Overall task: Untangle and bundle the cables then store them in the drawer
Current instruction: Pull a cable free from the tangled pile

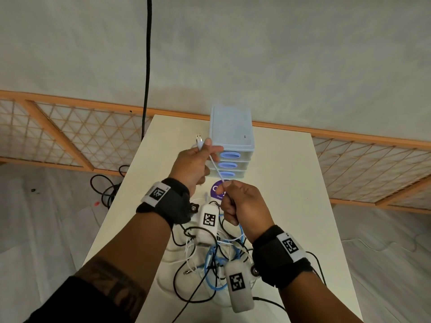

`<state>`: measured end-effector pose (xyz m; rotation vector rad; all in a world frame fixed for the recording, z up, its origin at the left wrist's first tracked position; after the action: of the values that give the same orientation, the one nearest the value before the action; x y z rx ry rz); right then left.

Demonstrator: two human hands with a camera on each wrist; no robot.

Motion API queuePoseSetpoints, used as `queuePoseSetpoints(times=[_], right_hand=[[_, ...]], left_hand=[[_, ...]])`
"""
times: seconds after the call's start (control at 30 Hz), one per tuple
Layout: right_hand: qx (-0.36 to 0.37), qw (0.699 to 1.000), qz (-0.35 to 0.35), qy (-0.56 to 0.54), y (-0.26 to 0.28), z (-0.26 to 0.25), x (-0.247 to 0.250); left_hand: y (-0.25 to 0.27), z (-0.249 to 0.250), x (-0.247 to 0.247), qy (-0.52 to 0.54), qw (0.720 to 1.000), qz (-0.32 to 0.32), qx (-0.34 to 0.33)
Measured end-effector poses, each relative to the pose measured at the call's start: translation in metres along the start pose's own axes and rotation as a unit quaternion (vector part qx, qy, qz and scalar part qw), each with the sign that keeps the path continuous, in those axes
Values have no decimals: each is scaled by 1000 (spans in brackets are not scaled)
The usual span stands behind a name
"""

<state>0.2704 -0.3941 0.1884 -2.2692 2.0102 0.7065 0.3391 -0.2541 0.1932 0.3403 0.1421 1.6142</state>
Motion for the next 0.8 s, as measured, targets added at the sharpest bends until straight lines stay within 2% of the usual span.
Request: queuePoseSetpoints(times=[0.1,0.17,0.3,0.4,0.43,0.57,0.6,0.67,0.8], right_hand=[[13,1000,20,-9,-2,-6,5],[19,999,28,-2,-4,-9,7],[5,1000,24,7,-8,-4,5],[-16,1000,6,13,-12,2,2],[-18,1000,5,10,-12,2,1],[0,1000,23,6,-16,-2,1],[-1,1000,24,6,-16,-1,0],[-10,1000,20,-2,-17,2,-1],[-27,1000,-10,-8,-13,12,-2]], left_hand=[[17,-11,-24,-50,990,-125,34],[28,-9,-36,-60,988,-143,15],[16,3,-24,-19,999,-36,-13],[-1,0,3,-6,999,45,-1],[-4,-4,8,-7,999,37,9],[11,-16,-17,-63,991,-119,18],[16,-14,-22,-65,991,-118,8],[17,-8,-20,-40,997,-64,-8],[-5,-8,18,-19,998,62,2]])
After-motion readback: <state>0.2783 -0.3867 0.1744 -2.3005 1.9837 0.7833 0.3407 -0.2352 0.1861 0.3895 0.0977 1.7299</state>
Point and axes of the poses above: each hand's wrist, its own y-axis away from the middle knuckle, its own x-axis out of the back of the hand, z = x × y, the point moved 8 cm from there along -y, towards the middle knuckle, and after that the axes turned 12 degrees about -y, right-handed, at the moved point
